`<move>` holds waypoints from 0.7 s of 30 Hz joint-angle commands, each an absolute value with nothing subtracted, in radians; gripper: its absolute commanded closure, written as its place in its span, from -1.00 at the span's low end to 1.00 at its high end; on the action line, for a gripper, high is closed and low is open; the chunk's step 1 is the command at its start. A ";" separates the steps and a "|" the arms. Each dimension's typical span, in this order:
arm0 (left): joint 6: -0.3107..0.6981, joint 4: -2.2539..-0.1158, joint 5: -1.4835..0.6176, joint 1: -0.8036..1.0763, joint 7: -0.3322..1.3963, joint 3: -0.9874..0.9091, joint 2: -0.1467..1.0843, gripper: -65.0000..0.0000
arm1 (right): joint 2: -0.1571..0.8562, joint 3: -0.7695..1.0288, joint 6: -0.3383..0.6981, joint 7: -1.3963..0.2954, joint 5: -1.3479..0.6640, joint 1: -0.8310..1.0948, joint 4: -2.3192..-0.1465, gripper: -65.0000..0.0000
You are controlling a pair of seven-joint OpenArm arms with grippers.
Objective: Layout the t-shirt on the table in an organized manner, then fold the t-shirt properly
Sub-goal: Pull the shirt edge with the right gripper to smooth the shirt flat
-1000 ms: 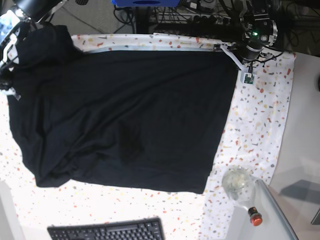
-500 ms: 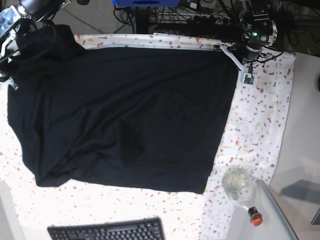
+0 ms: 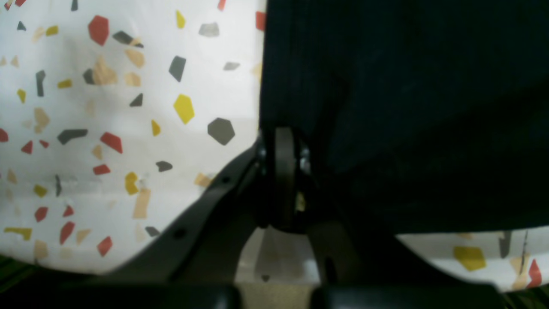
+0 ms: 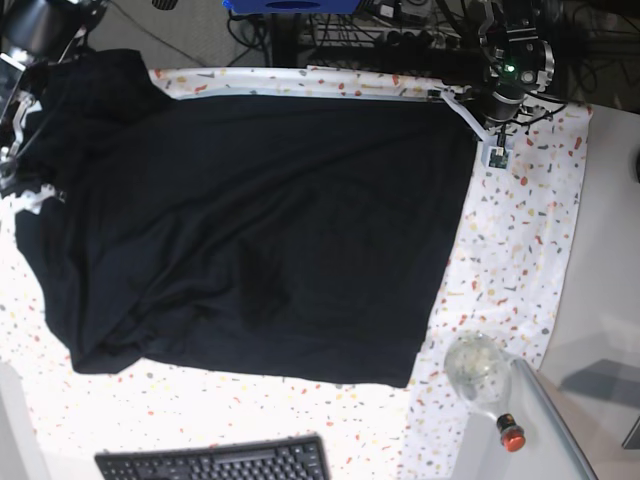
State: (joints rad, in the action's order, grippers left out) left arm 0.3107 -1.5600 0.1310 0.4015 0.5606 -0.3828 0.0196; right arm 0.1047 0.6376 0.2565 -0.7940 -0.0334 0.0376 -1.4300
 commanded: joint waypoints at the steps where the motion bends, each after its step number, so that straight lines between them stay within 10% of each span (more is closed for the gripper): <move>1: 0.303 -1.575 0.133 0.406 0.545 -0.386 0.025 1.00 | 0.110 0.644 0.305 -0.797 -0.042 0.018 -1.443 -0.30; 5: 0.303 -1.575 0.133 0.406 0.545 -0.386 0.025 1.00 | 0.111 0.644 0.450 -0.799 -0.042 -0.001 -1.442 -0.57; 12: 0.303 -1.575 0.133 0.406 0.545 -0.386 0.027 1.00 | 0.148 0.644 0.458 -0.657 -0.038 -0.039 -1.313 -0.42; 15: 0.303 -1.575 0.133 0.407 0.544 -0.387 0.027 1.00 | 0.185 0.644 0.458 -0.621 -0.039 -0.079 -1.185 -0.02; 19: 0.303 -1.575 0.133 0.407 0.544 -0.387 0.027 1.00 | 0.220 0.644 0.463 -0.530 -0.042 -0.108 -1.079 1.00; 21: 0.303 -1.575 0.133 0.407 0.544 -0.387 0.027 1.00 | 0.229 0.644 0.460 -0.495 -0.042 -0.117 -1.052 1.00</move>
State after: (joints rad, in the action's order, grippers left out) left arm 0.3107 -1.5600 0.1310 0.4046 0.5602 -0.3840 0.0200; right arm 0.2119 0.6415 0.4576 -0.5159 -0.0303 -0.0971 -1.0370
